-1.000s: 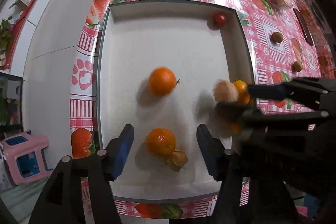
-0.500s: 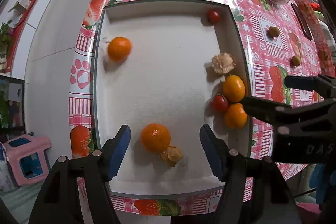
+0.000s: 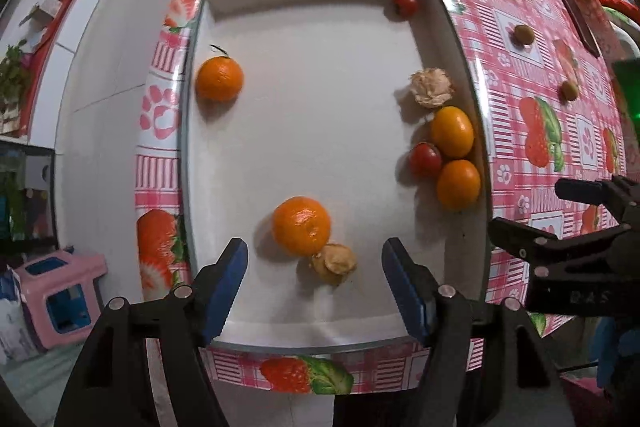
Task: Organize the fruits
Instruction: 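Open both tools to drop the mandarin and husk into the tray, then move both tools from the tray out over the cloth toward the kiwis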
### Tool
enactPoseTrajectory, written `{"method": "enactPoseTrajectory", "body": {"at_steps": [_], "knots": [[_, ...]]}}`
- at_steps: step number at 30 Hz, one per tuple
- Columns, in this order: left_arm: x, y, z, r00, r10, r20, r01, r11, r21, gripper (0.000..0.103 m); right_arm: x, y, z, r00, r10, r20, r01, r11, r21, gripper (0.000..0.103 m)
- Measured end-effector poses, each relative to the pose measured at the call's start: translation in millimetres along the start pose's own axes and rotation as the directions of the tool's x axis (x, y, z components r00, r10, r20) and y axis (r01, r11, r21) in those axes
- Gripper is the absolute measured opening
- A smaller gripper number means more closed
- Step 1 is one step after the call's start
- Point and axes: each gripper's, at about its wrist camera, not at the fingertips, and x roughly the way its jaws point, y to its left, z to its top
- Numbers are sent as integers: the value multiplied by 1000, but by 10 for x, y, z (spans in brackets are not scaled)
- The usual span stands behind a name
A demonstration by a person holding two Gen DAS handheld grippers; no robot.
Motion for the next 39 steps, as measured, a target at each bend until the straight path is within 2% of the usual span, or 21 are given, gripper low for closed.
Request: {"method": "enactPoseTrajectory", "body": {"at_steps": [3, 6, 12, 15, 23, 25, 29, 31, 39], "knots": [[-24, 5, -14, 1000, 8, -4, -8, 1000, 7, 74, 76, 73, -8, 1000, -15, -12, 15, 1000, -6, 103], [-55, -30, -34, 1000, 11, -2, -10, 1000, 17, 74, 180, 146, -9, 996, -74, -40, 73, 997, -28, 103], [-88, -106, 18, 1000, 2, -4, -2, 1000, 22, 74, 331, 32, -229, 993, 29, -113, -18, 995, 93, 103], [-108, -160, 16, 1000, 3, -3, -2, 999, 36, 75, 381, -29, -424, 990, 38, -139, -23, 993, 112, 103], [-173, -289, 63, 1000, -2, -1, 2, 998, 61, 75, 534, 114, -842, 978, 38, -207, -21, 996, 85, 103], [-188, -379, 108, 1000, -2, 3, 2, 998, 69, 75, 551, 99, -903, 978, 54, -199, -34, 994, 101, 103], [-225, -444, 129, 1000, -4, 7, 3, 997, 83, 76, 417, -51, -851, 987, 108, -118, -91, 986, 142, 103], [-234, -483, 150, 1000, -5, 6, 4, 996, 90, 76, 323, -148, -851, 993, 83, -86, -69, 986, 151, 103], [-246, -656, 219, 1000, -5, 12, 3, 991, 134, 77, 156, -607, -904, 996, 76, -45, -64, 970, 233, 103]]}}
